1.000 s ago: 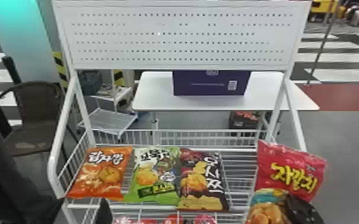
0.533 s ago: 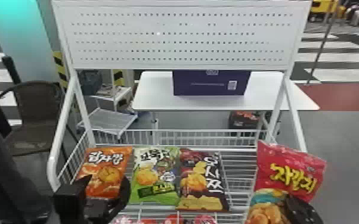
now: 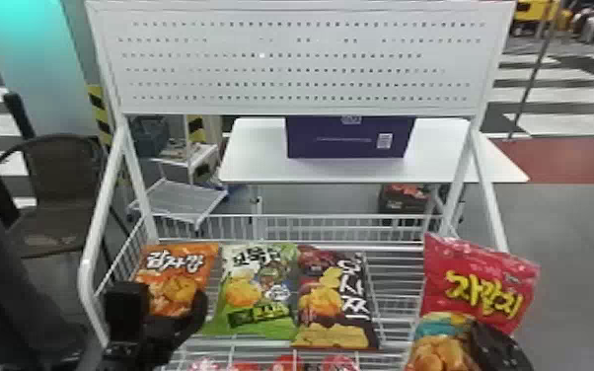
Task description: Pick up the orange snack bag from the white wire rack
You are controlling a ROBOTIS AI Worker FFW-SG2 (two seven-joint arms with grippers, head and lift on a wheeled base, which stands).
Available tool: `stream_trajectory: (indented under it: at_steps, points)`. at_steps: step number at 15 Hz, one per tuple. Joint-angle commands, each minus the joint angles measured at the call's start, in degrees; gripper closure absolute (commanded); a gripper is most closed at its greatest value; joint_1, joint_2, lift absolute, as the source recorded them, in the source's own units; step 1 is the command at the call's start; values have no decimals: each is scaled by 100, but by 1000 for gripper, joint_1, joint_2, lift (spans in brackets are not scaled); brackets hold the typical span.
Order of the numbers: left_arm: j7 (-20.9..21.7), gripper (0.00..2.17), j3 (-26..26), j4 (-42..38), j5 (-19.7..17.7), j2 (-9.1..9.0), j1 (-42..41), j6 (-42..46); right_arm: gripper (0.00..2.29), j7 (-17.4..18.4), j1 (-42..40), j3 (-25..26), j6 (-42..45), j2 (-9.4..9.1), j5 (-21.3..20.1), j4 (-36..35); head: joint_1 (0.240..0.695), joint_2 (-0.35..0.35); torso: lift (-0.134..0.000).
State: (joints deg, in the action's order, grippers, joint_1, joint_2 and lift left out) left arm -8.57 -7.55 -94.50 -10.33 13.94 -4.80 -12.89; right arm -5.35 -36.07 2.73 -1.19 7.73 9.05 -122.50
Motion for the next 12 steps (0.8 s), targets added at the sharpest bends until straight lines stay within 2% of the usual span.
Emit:
stream_trajectory:
  at_steps: [1,3,6,8,9,11,12]
  points:
    - [39,107,17,151,-30,3,146,-43,2219,-1,12,8,0,0,0,15,499,0,0]
    - [48,235,17,186,-30,-6,216,-148,2219,-1,12,17,0,0,0,15,499,0,0]
    - [109,589,25,186,-30,-14,252,-342,2219,-1,12,17,0,0,0,15,499,0,0]
    - [109,660,25,186,-30,-14,252,-377,2219,-1,12,26,0,0,0,15,499,0,0]
    - [101,907,34,186,-21,-14,252,-394,2219,-1,12,26,0,0,0,7,499,0,0]
    - [101,1136,52,178,-30,-6,243,-465,2219,-1,12,26,0,0,0,-2,499,0,0]
    - [39,1426,52,160,-39,-6,225,-465,2219,-1,12,26,0,0,0,-2,499,0,0]
